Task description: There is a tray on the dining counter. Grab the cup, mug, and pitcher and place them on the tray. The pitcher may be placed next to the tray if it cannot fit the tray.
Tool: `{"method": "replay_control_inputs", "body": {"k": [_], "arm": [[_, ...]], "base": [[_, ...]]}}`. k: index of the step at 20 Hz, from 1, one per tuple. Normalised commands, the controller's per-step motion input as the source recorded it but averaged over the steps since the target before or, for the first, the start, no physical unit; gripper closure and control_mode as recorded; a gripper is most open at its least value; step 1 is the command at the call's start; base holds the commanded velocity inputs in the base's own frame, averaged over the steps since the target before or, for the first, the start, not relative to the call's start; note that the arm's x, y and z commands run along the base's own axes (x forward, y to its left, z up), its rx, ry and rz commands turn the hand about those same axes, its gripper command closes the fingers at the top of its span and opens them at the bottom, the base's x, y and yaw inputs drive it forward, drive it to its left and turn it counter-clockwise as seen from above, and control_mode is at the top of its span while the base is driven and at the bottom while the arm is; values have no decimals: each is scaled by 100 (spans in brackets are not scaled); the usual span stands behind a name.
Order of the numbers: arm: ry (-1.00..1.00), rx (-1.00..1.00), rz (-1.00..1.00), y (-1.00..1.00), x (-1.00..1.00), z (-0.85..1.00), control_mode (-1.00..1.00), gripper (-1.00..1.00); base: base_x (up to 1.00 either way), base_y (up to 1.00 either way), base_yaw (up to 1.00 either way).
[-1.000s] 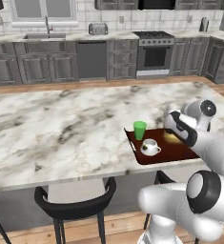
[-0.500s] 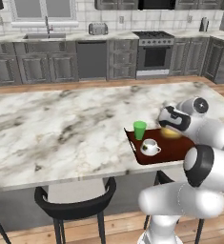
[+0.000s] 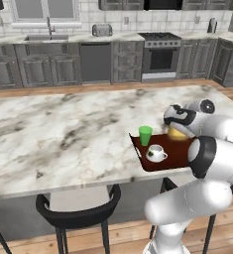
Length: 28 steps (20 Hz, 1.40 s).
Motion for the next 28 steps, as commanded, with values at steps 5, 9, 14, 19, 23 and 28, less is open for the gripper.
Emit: {"method": "replay_control_inputs", "body": {"k": [5,9,14,19,23,28], "arm": [[0,0,0,-19,13,-8,-100,100],[0,0,0,-6,17,-22,-100,100],[0,0,0,0,18,-34,-100,100],[0,0,0,0,19,-33,-100,100],[0,0,0,-2,8,-26,-100,100],[0,0,0,-3,-3,-23,-100,100]], "base": [[0,0,0],[0,0,0],[0,0,0],[0,0,0],[0,0,0],[0,0,0]]}}
